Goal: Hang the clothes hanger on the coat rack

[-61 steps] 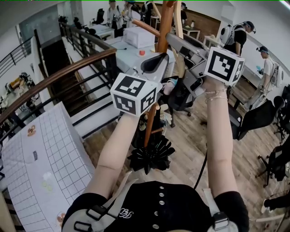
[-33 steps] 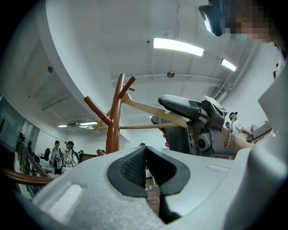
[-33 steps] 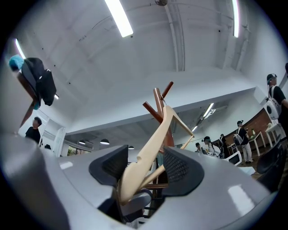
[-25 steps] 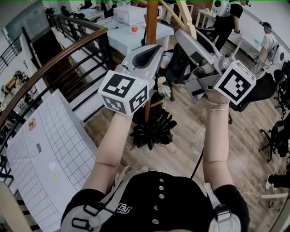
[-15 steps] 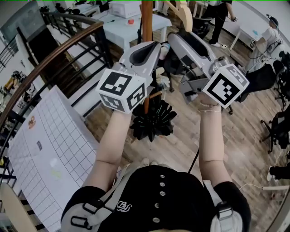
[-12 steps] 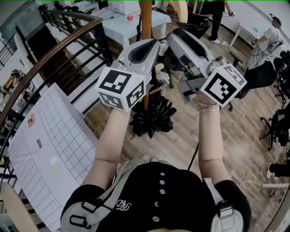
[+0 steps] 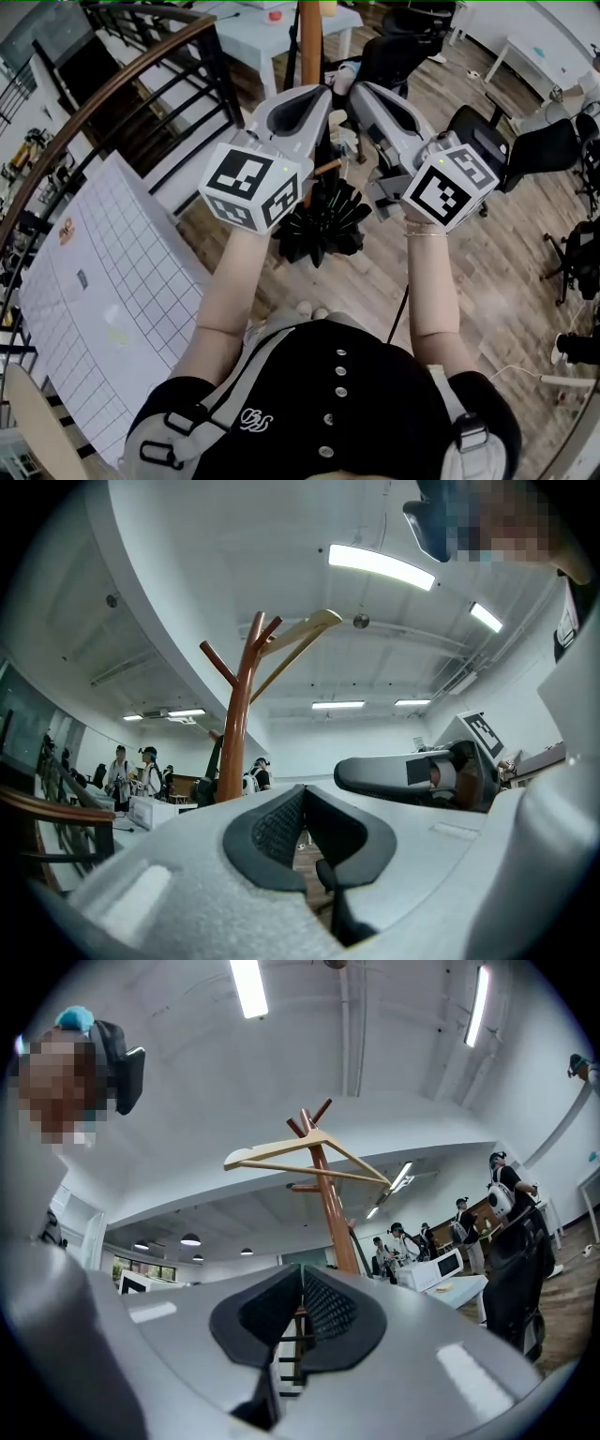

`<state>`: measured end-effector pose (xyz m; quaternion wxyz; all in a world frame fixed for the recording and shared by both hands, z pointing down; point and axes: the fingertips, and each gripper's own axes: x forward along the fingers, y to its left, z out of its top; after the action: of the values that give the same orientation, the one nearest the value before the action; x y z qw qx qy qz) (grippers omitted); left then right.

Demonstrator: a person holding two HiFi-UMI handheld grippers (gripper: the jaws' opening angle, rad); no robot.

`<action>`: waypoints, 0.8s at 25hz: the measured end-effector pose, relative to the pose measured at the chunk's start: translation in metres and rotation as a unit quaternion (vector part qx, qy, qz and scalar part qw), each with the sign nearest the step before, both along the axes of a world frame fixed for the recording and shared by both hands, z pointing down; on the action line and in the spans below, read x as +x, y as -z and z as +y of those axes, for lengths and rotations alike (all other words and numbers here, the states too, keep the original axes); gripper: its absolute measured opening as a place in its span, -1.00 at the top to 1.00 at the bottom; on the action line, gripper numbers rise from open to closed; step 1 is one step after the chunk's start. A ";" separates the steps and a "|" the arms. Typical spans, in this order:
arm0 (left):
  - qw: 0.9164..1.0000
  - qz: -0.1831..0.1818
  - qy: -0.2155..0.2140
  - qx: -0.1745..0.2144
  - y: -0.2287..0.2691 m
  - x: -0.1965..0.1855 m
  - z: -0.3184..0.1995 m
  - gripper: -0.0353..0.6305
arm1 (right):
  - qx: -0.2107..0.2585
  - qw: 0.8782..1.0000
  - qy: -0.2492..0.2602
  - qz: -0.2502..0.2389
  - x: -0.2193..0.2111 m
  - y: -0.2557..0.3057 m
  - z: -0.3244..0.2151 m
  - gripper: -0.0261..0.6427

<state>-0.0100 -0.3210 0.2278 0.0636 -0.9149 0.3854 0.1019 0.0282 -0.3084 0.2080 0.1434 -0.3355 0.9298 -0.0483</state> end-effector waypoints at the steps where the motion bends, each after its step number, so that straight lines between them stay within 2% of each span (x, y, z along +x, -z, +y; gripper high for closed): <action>1: 1.000 -0.002 -0.002 -0.005 -0.005 0.000 0.001 0.90 | -0.003 1.000 0.002 0.004 -0.001 -0.004 0.001 0.89; 8: 1.000 0.001 -0.015 -0.022 -0.028 0.004 0.012 0.90 | 0.000 0.999 -0.003 0.042 -0.007 -0.036 0.006 0.92; 20: 0.998 -0.013 -0.018 -0.064 -0.075 0.007 0.024 0.90 | -0.031 0.998 -0.006 0.054 -0.005 -0.082 0.013 0.93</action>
<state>-0.0028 -0.2966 0.3028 0.0079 -0.9252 0.3737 0.0659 0.0236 -0.2955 0.2900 0.0823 -0.3476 0.9322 -0.0583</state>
